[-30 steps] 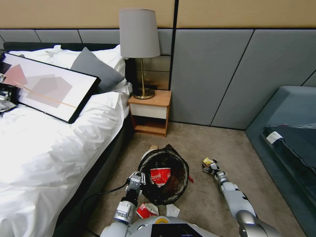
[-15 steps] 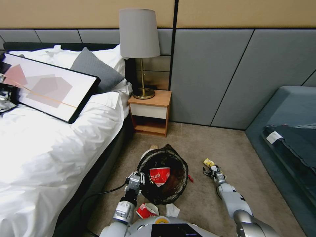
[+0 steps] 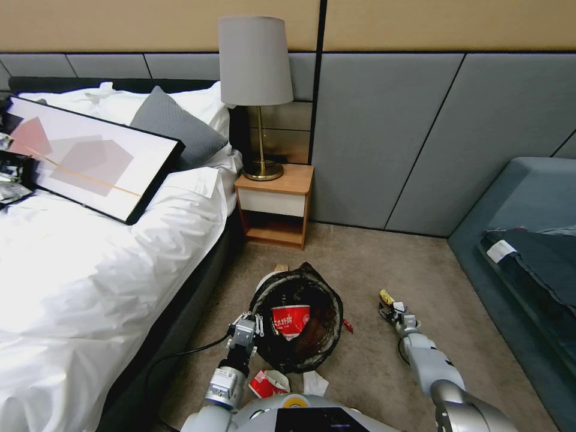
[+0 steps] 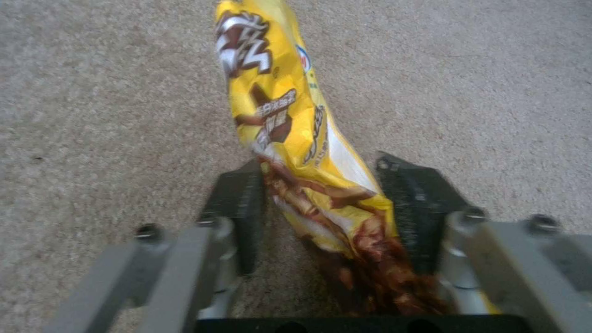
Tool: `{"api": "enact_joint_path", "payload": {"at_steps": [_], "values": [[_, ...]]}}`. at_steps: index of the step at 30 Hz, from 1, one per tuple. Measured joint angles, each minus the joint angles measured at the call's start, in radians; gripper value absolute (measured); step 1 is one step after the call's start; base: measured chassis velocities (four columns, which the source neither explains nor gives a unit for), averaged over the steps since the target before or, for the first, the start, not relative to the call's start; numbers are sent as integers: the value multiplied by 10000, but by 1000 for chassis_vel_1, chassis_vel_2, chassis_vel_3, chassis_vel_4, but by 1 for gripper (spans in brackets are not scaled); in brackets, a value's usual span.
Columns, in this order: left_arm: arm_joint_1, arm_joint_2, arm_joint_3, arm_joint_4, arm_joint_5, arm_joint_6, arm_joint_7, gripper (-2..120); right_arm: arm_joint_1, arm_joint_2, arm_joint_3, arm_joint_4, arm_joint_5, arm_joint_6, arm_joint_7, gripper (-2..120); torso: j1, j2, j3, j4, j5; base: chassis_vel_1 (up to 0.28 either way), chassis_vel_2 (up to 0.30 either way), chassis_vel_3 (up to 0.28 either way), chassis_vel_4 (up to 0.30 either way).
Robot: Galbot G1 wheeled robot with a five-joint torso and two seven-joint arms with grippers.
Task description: Pick up the trash bin, then pick up the garbage from the floor and place it into the trash bin.
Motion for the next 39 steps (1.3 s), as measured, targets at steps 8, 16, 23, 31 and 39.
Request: {"api": "enact_joint_path", "payload": {"at_steps": [8,16,23,31,39], "values": [[-13,13,36,6,2,-7,1,1,-176,123,25,101,49,154,-65,14,0,0,0,-1,1,0,0,0,0],[-27,27,111,45,18,-7,4,1,-380,259,22,403,139,449,-58,0,0,0,0,1,0,0,0,0,0],[-30,33,136,52,34,-5,7,1,-648,401,-18,759,285,846,-6,0,0,0,0,1,0,0,0,0,0],[-75,21,150,127,38,22,12,1,-1648,652,-135,2756,839,1313,143,0,0,0,0,-1,1,0,0,0,0],[-142,9,205,221,37,88,21,1,-3364,911,-251,6918,1730,1458,236,0,0,0,0,-2,1,0,0,0,0]]}}
